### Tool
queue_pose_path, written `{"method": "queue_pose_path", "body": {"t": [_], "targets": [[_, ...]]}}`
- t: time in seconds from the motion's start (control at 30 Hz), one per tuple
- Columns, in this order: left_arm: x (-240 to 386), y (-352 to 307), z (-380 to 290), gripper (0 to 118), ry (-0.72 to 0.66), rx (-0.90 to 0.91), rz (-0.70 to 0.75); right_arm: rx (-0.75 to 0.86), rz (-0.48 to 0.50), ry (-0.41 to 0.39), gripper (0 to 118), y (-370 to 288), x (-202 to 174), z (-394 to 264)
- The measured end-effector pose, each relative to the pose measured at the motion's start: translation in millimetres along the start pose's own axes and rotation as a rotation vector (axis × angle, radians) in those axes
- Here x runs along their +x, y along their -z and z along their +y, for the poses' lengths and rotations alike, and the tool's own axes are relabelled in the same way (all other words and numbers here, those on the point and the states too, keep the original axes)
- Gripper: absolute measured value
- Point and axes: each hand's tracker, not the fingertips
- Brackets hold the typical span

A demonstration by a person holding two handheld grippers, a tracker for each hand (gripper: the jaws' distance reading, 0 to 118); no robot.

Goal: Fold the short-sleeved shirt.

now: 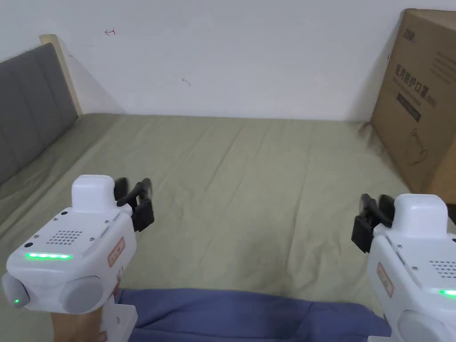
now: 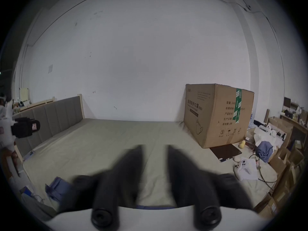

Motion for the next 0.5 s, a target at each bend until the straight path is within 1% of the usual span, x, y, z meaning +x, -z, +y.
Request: {"method": "queue_pose_path", "body": {"t": [0.07,0.1,0.2,0.33,0.4,0.5], "targets": [[4.3,2.9,-6.5,0,-0.031,-0.015,-0.008,0.000,0.007,-0.003,0,-1.4,-3.4,-2.5],[4.3,4.4,-7.6,0,-0.045,-0.041,-0.046,-0.005,0.021,-0.008,0,-1.7,-4.9,-2.9],[3.2,7.6,-12.6,0,-0.049,-0.047,-0.026,-0.011,0.015,-0.028,0,-2.8,-11.4,-3.5],[-8.1,10.6,-17.2,0,-0.056,-0.098,-0.037,-0.017,0.028,-0.013,0,-2.8,-14.6,-1.7],[-21.5,16.3,-20.5,0,-0.102,-0.179,-0.059,-0.022,0.027,-0.015,0,-1.6,-16.6,-0.7],[-55.0,25.9,-31.9,0,-0.220,-0.317,-0.122,-0.031,0.039,-0.010,0,2.3,-18.5,0.2]]}}
